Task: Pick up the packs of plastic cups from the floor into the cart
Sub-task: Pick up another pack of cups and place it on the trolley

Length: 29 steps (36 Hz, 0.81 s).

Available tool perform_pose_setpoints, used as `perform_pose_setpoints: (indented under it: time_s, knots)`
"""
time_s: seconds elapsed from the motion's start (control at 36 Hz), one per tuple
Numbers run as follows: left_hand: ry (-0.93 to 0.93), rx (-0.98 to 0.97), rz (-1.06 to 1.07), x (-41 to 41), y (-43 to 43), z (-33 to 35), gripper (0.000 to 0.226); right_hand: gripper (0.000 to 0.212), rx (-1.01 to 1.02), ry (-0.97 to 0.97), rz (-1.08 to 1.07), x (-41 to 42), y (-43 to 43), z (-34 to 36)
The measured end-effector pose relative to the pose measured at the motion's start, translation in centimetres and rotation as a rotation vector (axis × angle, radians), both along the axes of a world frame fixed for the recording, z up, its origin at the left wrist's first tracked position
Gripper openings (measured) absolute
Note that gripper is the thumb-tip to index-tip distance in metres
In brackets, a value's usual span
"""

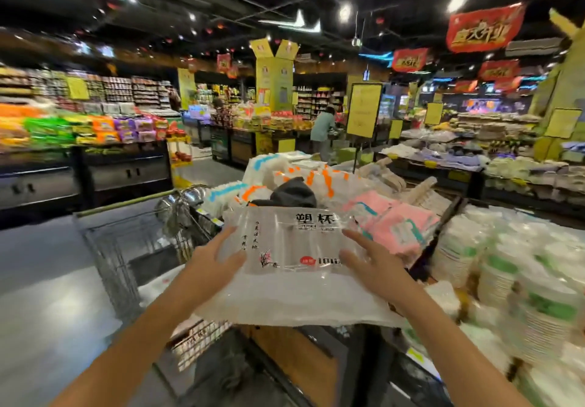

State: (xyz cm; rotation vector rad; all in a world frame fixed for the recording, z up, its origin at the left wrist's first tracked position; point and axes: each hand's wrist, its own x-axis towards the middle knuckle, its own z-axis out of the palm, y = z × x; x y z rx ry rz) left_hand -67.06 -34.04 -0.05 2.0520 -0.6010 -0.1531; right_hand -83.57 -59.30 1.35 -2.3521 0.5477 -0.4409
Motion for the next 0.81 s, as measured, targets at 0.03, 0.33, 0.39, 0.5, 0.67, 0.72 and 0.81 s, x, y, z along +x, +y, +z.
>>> perform_pose_setpoints:
  time_s: [0.03, 0.33, 0.39, 0.5, 0.67, 0.72, 0.81]
  knots:
    - [-0.001, 0.012, 0.025, 0.8, 1.0, -0.2, 0.059, 0.054, 0.009, 0.008, 0.022, 1.4, 0.6, -0.2]
    - [0.124, -0.016, 0.28, 7.6, 8.0, -4.6, 0.061, 0.053, -0.02, 0.087, 0.281, 16.2, 4.0, -4.1]
    - [0.111, -0.019, 0.338, 8.7, 8.0, -5.0, 0.06, 0.054, -0.032, 0.098, 0.329, 18.8, 4.0, -4.7]
    - [0.097, 0.015, 0.414, 11.2, 7.5, -5.4, 0.059, 0.054, -0.049, 0.095, 0.397, 23.5, 3.5, -5.1]
    - [0.119, -0.009, 0.5, 15.6, 5.5, -4.2, 0.062, 0.054, -0.04, 0.122, 0.481, 31.0, 1.0, -4.0]
    - [0.107, -0.02, 0.54, 17.3, 4.5, -3.6, 0.059, 0.054, -0.04, 0.109, 0.509, 33.6, 0.1, -3.3]
    - [0.087, -0.069, 0.592, 19.9, 3.4, -3.1, 0.058, 0.054, -0.039, 0.089, 0.545, 36.9, -0.7, -2.4]
